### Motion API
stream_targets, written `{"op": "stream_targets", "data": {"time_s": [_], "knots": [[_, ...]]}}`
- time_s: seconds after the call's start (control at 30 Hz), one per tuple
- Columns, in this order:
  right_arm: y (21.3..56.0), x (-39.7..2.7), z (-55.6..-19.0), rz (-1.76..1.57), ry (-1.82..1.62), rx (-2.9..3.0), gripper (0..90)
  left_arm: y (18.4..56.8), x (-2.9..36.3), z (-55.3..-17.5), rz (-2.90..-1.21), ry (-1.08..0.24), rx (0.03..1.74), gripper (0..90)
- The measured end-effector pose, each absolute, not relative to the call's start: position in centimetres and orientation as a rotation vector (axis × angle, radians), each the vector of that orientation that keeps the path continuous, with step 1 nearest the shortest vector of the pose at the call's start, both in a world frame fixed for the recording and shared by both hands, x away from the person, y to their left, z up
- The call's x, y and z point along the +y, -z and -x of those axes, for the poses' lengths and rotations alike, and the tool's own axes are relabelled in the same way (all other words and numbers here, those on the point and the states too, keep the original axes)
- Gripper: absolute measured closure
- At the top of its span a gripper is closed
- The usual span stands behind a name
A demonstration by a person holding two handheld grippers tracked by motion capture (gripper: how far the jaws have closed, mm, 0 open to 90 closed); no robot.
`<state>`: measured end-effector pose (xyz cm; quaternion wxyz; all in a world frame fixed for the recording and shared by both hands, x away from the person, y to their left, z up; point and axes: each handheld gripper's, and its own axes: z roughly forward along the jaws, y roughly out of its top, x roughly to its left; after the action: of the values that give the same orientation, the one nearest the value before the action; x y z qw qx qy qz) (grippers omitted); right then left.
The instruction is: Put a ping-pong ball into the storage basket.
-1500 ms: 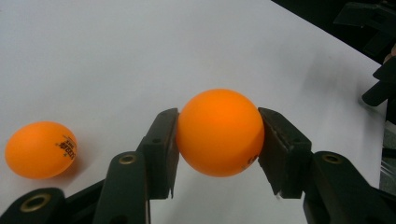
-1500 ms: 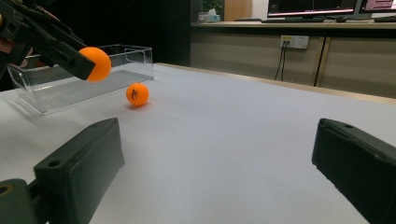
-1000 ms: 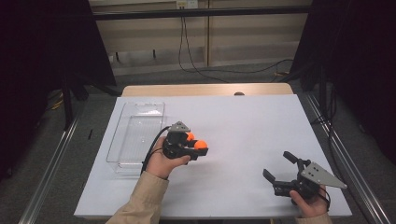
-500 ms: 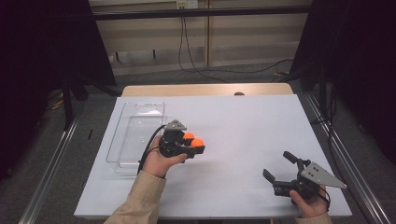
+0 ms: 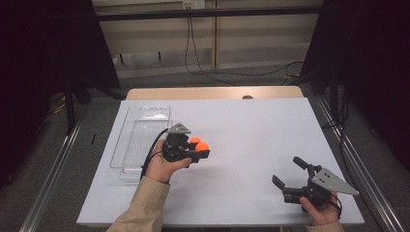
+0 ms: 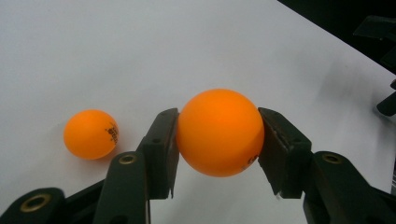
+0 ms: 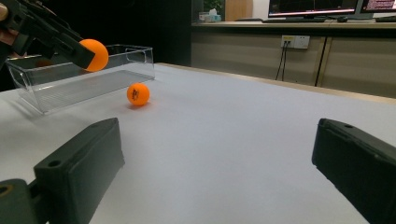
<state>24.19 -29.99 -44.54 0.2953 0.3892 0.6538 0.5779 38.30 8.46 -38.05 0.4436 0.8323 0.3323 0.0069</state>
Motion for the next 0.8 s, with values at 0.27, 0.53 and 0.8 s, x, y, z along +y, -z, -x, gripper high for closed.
{"op": "stream_targets", "data": {"time_s": [0.27, 0.53, 0.8], "knots": [[44.5, -30.0, -24.2, -1.037, -1.537, 1.74, 1.4, 37.8, 8.8, -38.4, -2.067, -0.038, 0.831, 50.8], [44.5, -30.0, -24.2, -1.035, -1.537, 1.742, 1.4, 37.8, 9.2, -38.5, -2.063, -0.03, 0.842, 50.8], [44.6, -30.0, -24.2, -1.036, -1.537, 1.742, 1.5, 37.7, 9.5, -38.6, -2.056, -0.032, 0.857, 50.9]]}}
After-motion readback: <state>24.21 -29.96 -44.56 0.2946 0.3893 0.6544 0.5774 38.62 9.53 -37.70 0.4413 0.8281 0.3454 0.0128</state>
